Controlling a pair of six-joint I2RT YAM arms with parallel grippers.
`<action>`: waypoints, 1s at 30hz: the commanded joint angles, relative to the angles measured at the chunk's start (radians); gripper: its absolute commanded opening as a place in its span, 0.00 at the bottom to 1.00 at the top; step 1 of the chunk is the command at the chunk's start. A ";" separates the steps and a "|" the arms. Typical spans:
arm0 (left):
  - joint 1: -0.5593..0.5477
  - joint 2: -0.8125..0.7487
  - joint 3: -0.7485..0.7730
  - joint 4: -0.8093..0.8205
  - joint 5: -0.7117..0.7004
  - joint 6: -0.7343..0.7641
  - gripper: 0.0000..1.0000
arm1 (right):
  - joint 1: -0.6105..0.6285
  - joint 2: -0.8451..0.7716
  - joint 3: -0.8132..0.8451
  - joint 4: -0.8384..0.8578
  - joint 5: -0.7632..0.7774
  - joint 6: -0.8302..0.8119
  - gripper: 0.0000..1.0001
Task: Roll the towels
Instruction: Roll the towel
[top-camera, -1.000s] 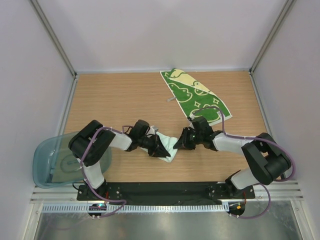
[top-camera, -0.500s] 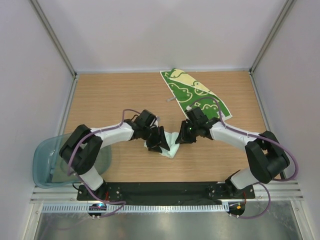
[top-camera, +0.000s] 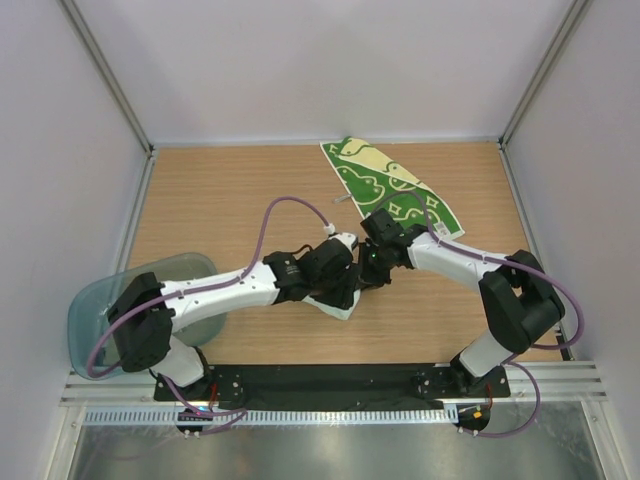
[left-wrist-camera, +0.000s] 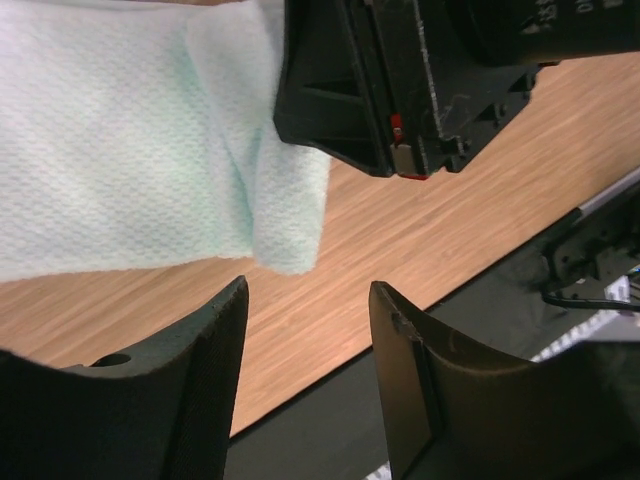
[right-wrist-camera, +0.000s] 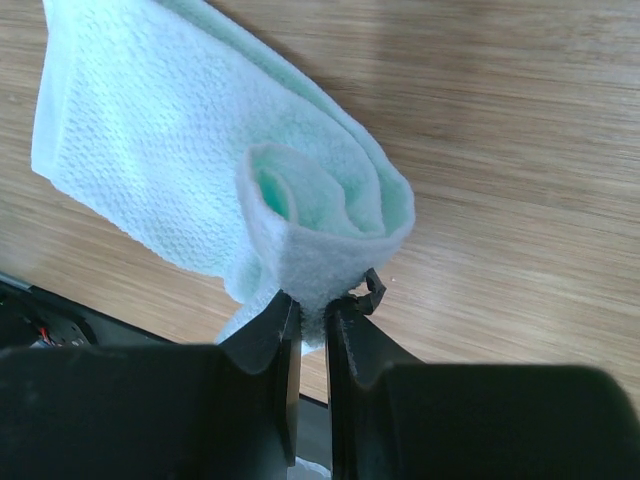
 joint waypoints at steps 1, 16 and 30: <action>-0.030 0.007 -0.022 0.023 -0.129 0.045 0.54 | 0.008 0.007 0.036 -0.030 0.001 -0.002 0.02; -0.133 0.142 -0.025 0.126 -0.264 0.038 0.55 | 0.008 0.011 0.025 -0.018 -0.030 0.013 0.01; -0.175 0.168 -0.052 0.180 -0.345 0.028 0.06 | 0.010 -0.001 -0.004 -0.020 -0.056 0.004 0.01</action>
